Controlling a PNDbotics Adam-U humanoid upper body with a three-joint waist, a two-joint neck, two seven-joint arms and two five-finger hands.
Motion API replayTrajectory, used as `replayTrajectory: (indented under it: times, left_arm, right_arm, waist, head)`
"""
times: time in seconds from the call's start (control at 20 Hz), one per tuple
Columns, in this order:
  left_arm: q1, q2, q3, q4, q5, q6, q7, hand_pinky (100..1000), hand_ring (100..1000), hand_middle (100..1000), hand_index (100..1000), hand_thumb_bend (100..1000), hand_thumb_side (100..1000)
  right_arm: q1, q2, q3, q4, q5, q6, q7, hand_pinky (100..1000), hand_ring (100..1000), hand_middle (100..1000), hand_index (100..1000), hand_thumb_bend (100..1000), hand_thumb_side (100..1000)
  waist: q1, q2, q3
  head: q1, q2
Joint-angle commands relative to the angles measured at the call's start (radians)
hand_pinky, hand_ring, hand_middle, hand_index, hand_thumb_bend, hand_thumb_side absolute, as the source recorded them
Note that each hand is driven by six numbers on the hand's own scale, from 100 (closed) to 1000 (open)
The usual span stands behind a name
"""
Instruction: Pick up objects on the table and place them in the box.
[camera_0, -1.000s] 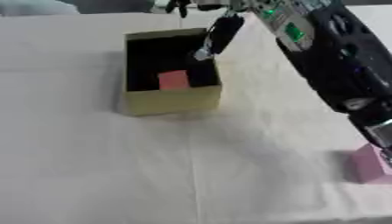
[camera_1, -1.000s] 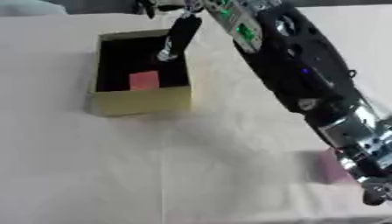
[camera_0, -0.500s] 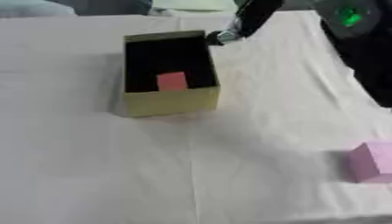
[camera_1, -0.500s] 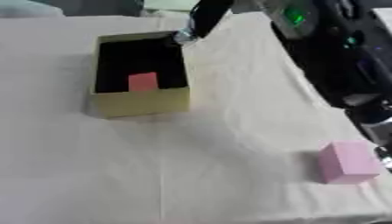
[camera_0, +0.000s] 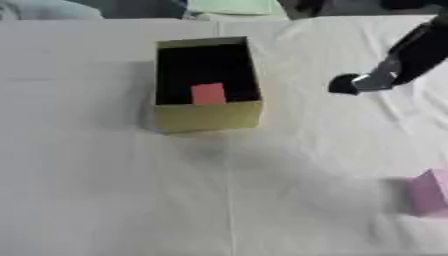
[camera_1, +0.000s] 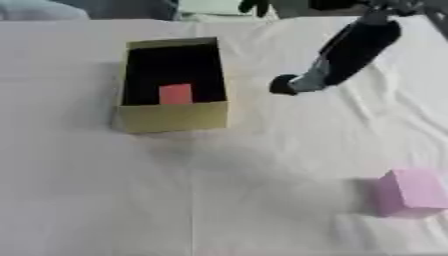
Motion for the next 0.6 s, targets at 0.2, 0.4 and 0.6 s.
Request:
replayTrajectory:
  times: [0.2, 0.4, 0.6]
  left_arm:
    - [0.003, 0.037, 0.016, -0.015, -0.009, 0.000, 0.008, 675, 687, 679, 795, 431, 824]
    - [0.007, 0.038, 0.019, -0.015, -0.012, 0.001, 0.012, 675, 687, 679, 795, 433, 822]
    - [0.012, 0.039, 0.024, -0.015, -0.018, 0.001, 0.018, 675, 686, 679, 795, 433, 822]
  right_arm:
    - [0.127, -0.142, -0.077, -0.020, -0.012, -0.097, -0.093, 903, 908, 777, 949, 471, 551]
    - [0.251, -0.198, -0.117, -0.020, 0.008, -0.136, -0.146, 904, 914, 789, 952, 483, 560]
    - [0.378, -0.237, -0.157, -0.020, 0.041, -0.148, -0.194, 904, 919, 796, 954, 493, 570]
  waist:
    - [0.001, -0.026, -0.007]
    - [0.000, -0.030, -0.013]
    - [0.000, -0.033, -0.022]
  head:
    - [0.026, 0.005]
    - [0.024, 0.005]
    - [0.022, 0.005]
